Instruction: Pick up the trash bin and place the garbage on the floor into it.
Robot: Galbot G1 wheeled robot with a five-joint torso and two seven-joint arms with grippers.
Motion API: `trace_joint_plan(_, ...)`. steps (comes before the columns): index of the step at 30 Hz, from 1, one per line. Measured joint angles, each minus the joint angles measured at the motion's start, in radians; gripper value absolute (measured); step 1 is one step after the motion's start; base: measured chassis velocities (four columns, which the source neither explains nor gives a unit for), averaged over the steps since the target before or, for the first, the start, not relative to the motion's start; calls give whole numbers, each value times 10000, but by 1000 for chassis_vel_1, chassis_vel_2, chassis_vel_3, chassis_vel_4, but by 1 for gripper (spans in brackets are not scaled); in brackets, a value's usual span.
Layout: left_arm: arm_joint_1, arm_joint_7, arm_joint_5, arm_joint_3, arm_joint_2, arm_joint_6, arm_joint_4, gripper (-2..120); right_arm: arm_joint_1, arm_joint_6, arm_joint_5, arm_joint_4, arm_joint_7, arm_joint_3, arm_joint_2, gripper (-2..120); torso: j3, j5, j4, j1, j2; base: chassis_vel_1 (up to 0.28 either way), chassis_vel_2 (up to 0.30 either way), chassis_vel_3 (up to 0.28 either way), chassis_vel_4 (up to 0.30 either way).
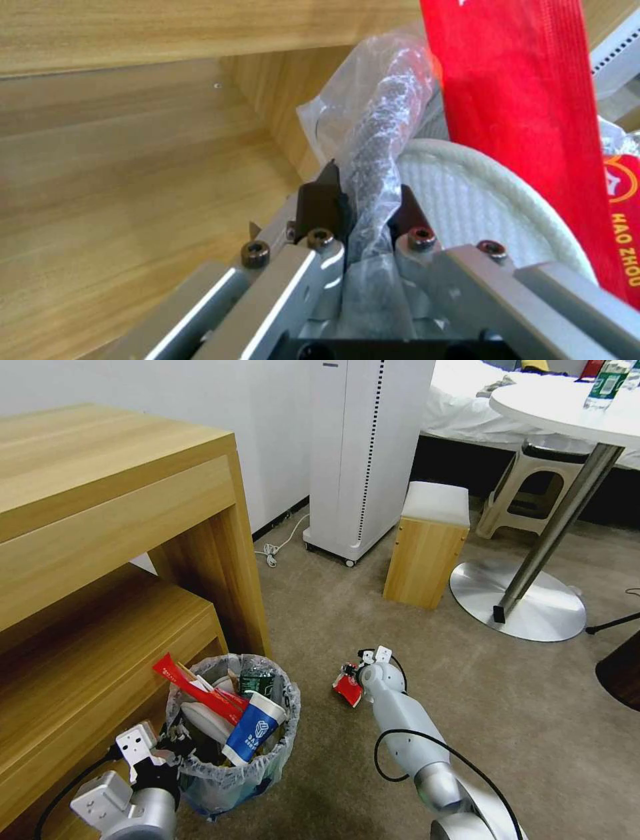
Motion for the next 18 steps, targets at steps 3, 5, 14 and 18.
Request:
trace_joint_plan(3, 1, 1, -2, -17, -1, -12, 0, 3, 65, 19, -90, -117, -70, -17, 0, 30, 0, 0, 0, 0, 0, 0, 0, 0, 0)
trace_joint_plan(5, 3, 1, -3, -28, -1, -15, 0, 3, 91, 23, -130, -165, -93, -18, 0, 29, 0, 0, 0, 0, 0, 0, 0, 0, 0)
trace_joint_plan(14, -7, 3, -14, -65, 6, -16, 0, 3, 92, -23, -475, -259, -160, -52, -2, 10, 0, 0, 1, 0, 0, 0, 0, 0, 0)
trace_joint_plan(18, -35, 3, -13, -46, 7, -16, 0, 3, -24, -86, -485, -91, -146, -128, -6, 0, 0, -2, 0, 0, 0, 0, 0, 0, 0)
